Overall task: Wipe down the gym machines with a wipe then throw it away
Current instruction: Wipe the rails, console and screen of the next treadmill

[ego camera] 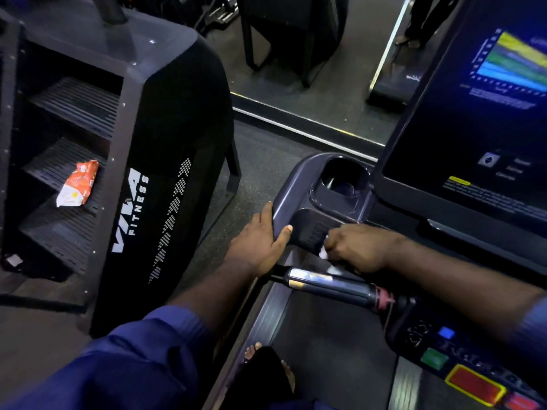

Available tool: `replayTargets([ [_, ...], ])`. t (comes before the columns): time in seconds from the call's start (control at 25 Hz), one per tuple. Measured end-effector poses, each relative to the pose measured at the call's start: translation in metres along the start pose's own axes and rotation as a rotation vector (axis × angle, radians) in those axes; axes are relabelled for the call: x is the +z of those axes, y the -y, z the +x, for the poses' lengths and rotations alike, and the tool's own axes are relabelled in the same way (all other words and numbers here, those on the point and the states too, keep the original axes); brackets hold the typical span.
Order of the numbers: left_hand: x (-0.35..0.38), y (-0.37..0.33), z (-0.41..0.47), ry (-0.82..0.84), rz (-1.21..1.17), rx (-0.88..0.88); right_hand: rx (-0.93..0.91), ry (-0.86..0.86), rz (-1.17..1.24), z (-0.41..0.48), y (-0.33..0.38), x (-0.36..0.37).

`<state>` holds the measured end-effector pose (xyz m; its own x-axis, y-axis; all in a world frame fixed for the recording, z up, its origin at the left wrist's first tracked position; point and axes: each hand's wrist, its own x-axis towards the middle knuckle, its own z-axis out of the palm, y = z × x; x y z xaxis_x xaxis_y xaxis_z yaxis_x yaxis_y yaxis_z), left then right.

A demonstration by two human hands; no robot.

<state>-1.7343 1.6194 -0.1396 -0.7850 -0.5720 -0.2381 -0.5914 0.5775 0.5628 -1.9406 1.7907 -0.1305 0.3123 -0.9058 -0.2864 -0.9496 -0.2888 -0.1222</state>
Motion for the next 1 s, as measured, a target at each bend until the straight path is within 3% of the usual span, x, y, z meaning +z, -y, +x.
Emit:
replayTargets([
  [0.08, -0.001, -0.001, 0.001, 0.014, 0.016, -0.008, -0.042, 0.088, -0.054, -0.007, -0.006, -0.005],
  [0.2, 0.001, 0.002, -0.001, -0.010, 0.035, -0.024, 0.105, -0.221, 0.012, 0.031, 0.003, -0.009],
  [0.28, 0.004, 0.005, 0.001, -0.020, 0.033, -0.024, 0.162, -0.321, 0.022, 0.060, 0.015, -0.007],
  [0.4, 0.006, 0.006, 0.001, -0.034, 0.041, -0.001, 0.184, -0.074, -0.004, 0.036, 0.020, 0.000],
  [0.52, 0.001, 0.004, 0.002, -0.042, 0.052, 0.010, 0.414, 0.259, 0.135, -0.022, 0.014, -0.007],
  [0.6, 0.000, 0.004, 0.000, -0.036, 0.048, 0.011, 0.536, 0.330, 0.214, -0.041, 0.010, -0.014],
  [0.64, 0.001, 0.005, 0.000, -0.046, 0.052, 0.008, 0.528, 0.304, 0.183, -0.040, 0.009, -0.017],
  [0.8, 0.004, 0.010, 0.002, -0.046, 0.066, 0.006, 0.269, -0.069, 0.005, 0.009, 0.008, -0.022],
  [0.88, 0.007, 0.009, 0.003, -0.063, 0.075, 0.024, 0.273, -0.177, 0.031, 0.027, 0.010, -0.027],
  [1.0, 0.007, 0.005, 0.002, -0.066, 0.069, 0.026, 0.321, -0.068, 0.016, 0.006, 0.015, -0.027],
])
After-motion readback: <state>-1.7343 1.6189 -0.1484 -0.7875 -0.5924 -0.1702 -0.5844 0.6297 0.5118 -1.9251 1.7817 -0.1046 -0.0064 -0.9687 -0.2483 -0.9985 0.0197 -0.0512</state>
